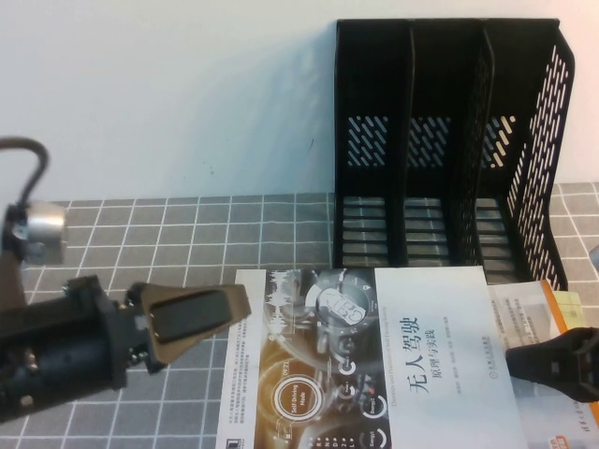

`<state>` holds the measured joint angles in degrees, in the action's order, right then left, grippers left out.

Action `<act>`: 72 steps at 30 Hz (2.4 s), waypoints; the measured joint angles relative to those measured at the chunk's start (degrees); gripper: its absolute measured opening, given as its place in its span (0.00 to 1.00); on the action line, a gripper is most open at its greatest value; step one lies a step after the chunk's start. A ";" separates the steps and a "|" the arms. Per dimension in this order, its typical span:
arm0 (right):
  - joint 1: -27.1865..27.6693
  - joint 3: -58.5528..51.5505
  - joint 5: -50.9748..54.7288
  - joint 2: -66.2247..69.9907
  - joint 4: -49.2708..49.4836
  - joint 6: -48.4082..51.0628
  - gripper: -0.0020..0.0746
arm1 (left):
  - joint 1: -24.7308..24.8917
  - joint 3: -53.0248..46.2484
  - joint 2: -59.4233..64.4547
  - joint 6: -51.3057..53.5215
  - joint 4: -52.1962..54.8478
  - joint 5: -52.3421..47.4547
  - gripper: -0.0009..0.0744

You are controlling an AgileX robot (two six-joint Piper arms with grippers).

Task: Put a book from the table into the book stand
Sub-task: Push book with right arm, then pick up the book with your left arm

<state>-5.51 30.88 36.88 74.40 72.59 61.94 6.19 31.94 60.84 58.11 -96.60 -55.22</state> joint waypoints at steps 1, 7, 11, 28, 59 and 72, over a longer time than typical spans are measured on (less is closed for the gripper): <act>-0.09 0.00 0.00 0.10 0.45 0.57 0.02 | -1.49 0.36 0.00 0.00 0.00 -1.78 0.01; -0.13 0.00 -0.36 0.61 3.33 3.69 0.02 | -9.75 5.22 0.00 -0.51 7.24 -6.47 0.01; -0.22 0.00 -0.45 0.61 3.41 4.96 0.02 | -12.17 8.48 0.13 -6.37 13.89 -7.45 0.01; -0.22 0.00 -0.34 0.61 3.66 7.11 0.02 | -12.75 11.36 15.96 -10.04 11.19 -12.50 0.66; -0.22 0.00 -0.34 0.70 3.88 7.31 0.02 | -7.84 11.47 38.81 -9.84 11.40 -10.96 0.65; -0.22 0.00 3.03 3.38 7.07 7.21 0.02 | -5.85 11.54 39.19 -9.65 8.78 -10.96 0.50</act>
<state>-5.73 30.88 39.91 77.78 79.66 69.15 0.34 43.48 100.02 48.46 -87.82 -66.18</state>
